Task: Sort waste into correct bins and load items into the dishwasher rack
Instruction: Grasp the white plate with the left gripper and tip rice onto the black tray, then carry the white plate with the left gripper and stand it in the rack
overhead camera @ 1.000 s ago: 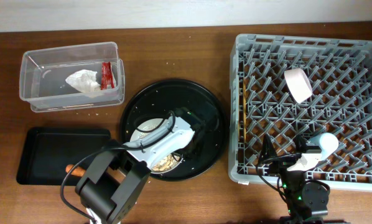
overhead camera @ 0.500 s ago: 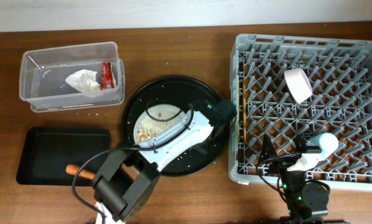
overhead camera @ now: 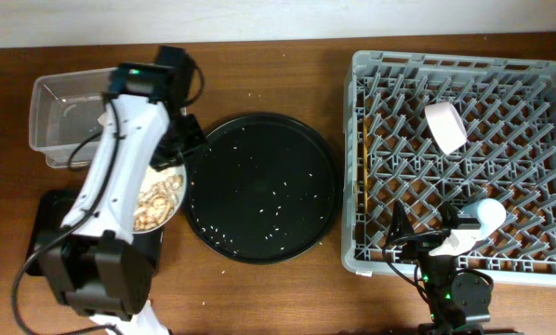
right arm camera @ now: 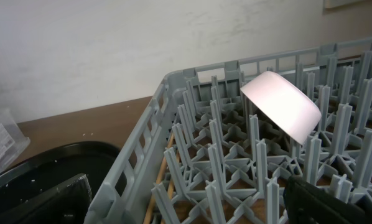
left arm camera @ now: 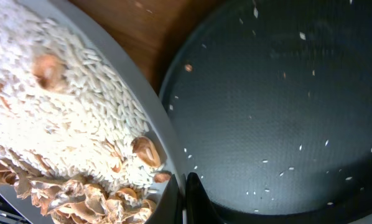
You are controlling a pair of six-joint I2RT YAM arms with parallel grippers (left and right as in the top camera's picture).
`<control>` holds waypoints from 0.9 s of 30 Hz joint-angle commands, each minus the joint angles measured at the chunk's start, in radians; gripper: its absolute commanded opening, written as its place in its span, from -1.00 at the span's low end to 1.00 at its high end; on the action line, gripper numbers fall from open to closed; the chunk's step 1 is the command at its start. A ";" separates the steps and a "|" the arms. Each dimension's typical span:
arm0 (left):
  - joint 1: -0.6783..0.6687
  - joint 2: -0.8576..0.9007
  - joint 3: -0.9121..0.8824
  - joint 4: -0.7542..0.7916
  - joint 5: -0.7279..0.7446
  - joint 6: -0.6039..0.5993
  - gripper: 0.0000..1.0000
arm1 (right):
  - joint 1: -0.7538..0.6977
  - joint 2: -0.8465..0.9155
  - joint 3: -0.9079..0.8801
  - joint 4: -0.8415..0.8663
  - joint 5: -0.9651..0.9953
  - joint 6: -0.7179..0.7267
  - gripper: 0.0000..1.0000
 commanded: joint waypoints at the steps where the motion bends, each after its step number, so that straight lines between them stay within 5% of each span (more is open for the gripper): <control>1: 0.098 -0.085 0.010 0.039 0.157 0.062 -1.00 | -0.006 -0.005 -0.005 -0.005 -0.002 0.007 0.96; 15: 0.407 -0.504 -0.618 0.545 0.523 0.243 -0.99 | -0.006 -0.005 -0.005 -0.005 -0.002 0.007 0.96; 21: 0.689 -0.683 -0.739 0.576 0.934 0.428 -1.00 | -0.006 -0.005 -0.005 -0.005 -0.002 0.007 0.96; 27: 0.968 -0.726 -0.851 0.563 1.499 0.742 -1.00 | -0.006 -0.005 -0.005 -0.005 -0.002 0.007 0.97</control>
